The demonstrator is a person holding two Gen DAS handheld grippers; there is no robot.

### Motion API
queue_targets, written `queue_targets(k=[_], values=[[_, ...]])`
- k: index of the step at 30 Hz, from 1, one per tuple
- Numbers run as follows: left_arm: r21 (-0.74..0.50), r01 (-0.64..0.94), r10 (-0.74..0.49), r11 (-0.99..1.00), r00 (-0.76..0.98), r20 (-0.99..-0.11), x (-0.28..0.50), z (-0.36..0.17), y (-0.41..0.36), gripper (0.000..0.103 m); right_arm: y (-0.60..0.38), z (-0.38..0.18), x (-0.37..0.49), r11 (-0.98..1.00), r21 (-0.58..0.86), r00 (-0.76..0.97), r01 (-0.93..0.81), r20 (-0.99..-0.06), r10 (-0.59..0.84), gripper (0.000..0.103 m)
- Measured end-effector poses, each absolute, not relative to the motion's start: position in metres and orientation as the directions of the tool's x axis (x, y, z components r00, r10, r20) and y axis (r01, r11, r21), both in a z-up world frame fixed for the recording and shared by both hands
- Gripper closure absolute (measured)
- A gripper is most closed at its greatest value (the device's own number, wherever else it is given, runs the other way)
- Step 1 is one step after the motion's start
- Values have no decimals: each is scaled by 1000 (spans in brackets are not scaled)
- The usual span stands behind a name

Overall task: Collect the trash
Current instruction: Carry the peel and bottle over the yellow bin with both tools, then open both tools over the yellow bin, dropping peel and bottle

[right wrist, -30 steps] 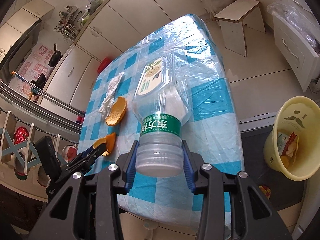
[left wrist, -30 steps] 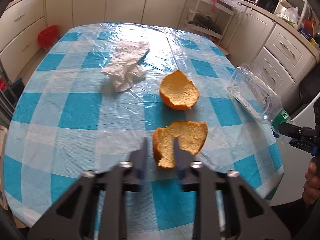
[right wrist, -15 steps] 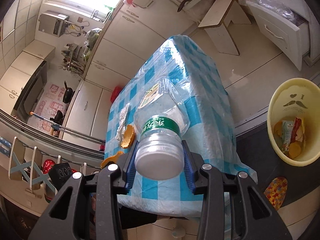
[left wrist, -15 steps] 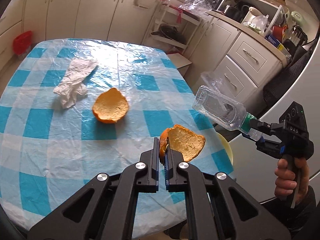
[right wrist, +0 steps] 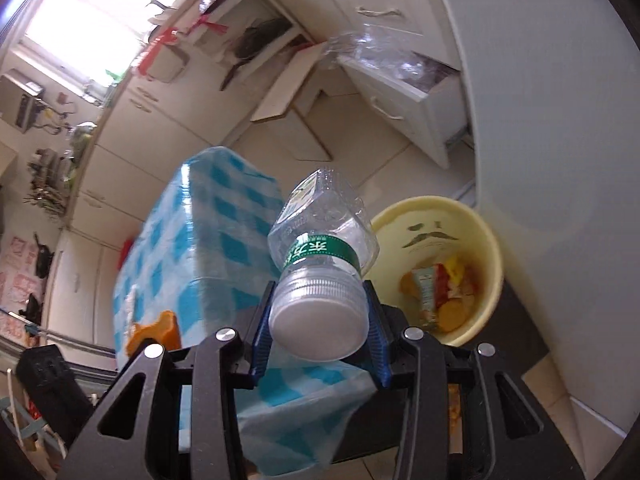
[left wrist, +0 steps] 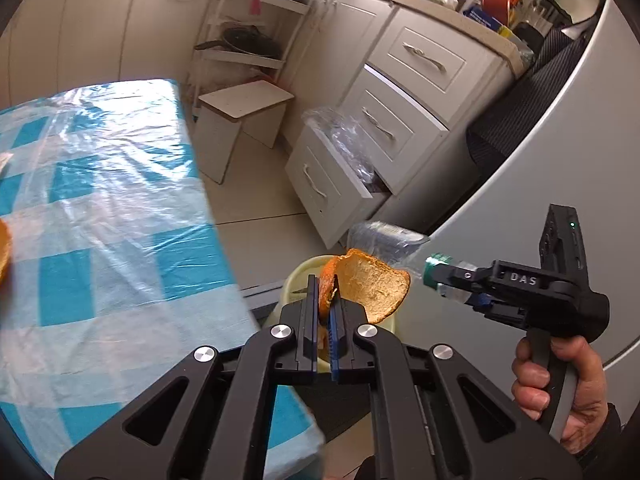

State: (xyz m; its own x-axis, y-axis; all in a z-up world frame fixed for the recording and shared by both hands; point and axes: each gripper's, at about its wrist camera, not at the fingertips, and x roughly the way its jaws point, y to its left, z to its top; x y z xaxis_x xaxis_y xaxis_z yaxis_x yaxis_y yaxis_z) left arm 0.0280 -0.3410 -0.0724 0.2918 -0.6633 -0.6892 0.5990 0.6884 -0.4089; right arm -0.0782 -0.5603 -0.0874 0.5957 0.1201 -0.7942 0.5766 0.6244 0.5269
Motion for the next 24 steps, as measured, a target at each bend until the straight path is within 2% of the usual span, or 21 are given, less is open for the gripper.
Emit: queue_targets(k=[2, 8, 9, 10, 11, 12, 13, 17, 21, 24], values=[[-397, 611, -652, 685, 271, -708, 26, -81, -372, 99, -578, -98, -77, 580, 516, 566, 630, -817, 112, 49], [-338, 626, -578, 702, 224, -784, 26, -117, -444, 99, -605, -83, -88, 527, 561, 647, 638, -762, 27, 46], [-343, 615, -560, 710, 198, -804, 29, -128, -457, 92, -604, -75, -91, 530, 571, 669, 627, -743, 7, 46], [-355, 610, -551, 709, 165, -818, 31, -136, -466, 75, -602, -68, -93, 537, 575, 687, 617, -726, -12, 44], [-350, 605, -534, 715, 150, -832, 32, -142, -476, 65, -601, -61, -93, 549, 578, 706, 604, -708, -32, 41], [-328, 605, -516, 726, 164, -841, 31, -143, -480, 47, -600, -56, -94, 561, 577, 718, 594, -695, -46, 41], [-307, 612, -510, 729, 187, -839, 29, -140, -483, 41, -599, -50, -93, 571, 573, 726, 588, -685, -59, 41], [-259, 661, -530, 704, 248, -811, 18, -117, -469, 30, -596, -40, -87, 584, 578, 748, 570, -659, -78, 40], [-176, 663, -529, 728, 380, -759, 12, -83, -415, 20, -588, -33, -79, 598, 569, 757, 564, -645, -100, 38], [-124, 632, -514, 765, 484, -708, 13, -51, -358, 15, -572, -18, -73, 630, 538, 768, 560, -623, -150, 32]])
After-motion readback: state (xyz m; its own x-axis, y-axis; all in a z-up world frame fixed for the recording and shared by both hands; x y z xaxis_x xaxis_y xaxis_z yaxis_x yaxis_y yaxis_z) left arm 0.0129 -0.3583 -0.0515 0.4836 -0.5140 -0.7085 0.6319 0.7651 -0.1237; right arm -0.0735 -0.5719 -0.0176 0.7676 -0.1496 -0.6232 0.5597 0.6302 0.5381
